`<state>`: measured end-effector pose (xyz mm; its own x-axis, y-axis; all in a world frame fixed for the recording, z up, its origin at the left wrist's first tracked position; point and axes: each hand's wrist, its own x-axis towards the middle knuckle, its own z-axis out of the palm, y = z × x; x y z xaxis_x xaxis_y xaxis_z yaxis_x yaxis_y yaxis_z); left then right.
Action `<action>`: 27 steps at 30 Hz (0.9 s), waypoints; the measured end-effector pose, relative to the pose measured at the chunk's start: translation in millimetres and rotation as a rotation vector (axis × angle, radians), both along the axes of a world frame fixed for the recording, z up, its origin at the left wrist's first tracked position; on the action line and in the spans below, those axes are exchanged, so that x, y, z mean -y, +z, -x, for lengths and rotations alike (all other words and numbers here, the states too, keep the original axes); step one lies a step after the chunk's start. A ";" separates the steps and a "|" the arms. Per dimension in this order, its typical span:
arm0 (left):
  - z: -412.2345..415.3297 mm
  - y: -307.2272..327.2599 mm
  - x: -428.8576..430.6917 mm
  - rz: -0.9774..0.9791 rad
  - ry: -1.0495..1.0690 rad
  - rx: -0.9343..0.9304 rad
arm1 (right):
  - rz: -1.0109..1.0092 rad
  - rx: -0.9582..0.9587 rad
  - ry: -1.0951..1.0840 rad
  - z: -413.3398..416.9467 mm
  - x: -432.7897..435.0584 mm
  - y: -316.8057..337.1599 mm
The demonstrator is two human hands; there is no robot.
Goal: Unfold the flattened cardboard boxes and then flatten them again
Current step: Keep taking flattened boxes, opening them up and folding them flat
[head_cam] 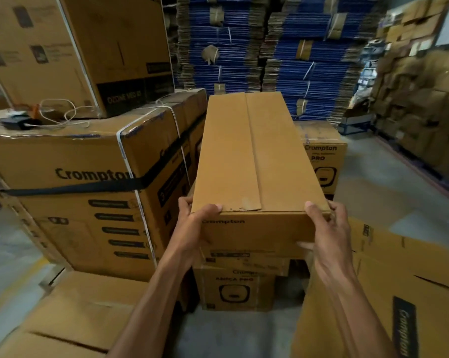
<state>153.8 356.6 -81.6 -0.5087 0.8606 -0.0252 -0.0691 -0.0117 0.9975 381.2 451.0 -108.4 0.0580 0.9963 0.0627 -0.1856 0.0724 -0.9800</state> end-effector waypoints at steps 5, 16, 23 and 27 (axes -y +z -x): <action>68.9 2.7 -50.9 0.037 -0.068 -0.026 | 0.073 0.012 -0.068 58.8 -43.8 -5.9; 124.5 0.9 -169.5 0.157 -0.102 -0.019 | 0.177 0.172 -0.141 116.5 -132.8 1.5; 116.9 -5.5 -222.5 0.211 -0.095 0.028 | 0.184 0.167 -0.078 117.3 -186.6 7.2; 109.7 1.3 -238.1 0.194 -0.028 -0.160 | 0.224 -0.096 -0.179 112.7 -196.3 -38.0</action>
